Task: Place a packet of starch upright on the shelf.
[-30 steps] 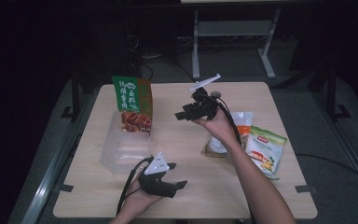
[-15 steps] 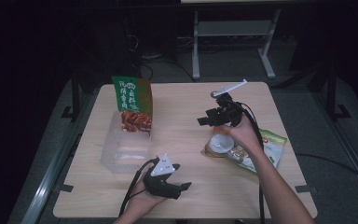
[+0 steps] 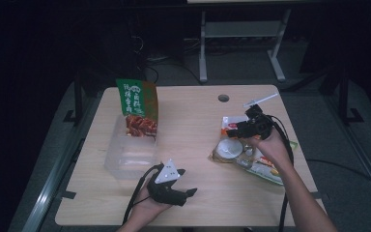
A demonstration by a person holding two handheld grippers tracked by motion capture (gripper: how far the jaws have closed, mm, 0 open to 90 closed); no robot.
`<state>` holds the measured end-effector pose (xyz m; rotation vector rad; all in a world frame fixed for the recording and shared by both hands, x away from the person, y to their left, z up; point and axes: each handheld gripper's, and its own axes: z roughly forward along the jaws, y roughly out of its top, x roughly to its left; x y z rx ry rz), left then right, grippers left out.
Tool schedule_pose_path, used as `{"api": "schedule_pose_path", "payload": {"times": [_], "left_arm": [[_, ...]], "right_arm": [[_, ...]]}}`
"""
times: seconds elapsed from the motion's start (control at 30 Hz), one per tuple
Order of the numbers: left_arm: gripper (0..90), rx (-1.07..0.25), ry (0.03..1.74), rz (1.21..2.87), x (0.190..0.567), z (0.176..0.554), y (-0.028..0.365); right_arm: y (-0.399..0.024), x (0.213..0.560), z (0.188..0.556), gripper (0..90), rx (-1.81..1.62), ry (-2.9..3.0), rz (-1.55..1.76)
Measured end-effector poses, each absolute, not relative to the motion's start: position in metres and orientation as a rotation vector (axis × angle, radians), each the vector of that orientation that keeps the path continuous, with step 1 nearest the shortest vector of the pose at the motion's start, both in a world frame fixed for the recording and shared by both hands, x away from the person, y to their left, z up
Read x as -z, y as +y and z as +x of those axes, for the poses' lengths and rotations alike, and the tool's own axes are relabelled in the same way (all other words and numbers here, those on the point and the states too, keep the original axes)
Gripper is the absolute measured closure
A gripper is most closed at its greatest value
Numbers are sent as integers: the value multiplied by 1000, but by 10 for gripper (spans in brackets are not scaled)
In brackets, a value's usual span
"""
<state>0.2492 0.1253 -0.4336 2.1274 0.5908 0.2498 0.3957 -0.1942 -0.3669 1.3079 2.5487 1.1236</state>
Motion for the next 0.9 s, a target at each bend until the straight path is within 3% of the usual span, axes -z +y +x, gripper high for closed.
{"api": "schedule_pose_path", "payload": {"times": [0.53,0.9], "left_arm": [[249,-255,606,2121,435,248,125],[249,-249,598,2136,437,247,123]], "right_arm": [[-258,389,384,339,-1035,2444,1494],[-264,414,395,359,-1009,2440,1602]]}}
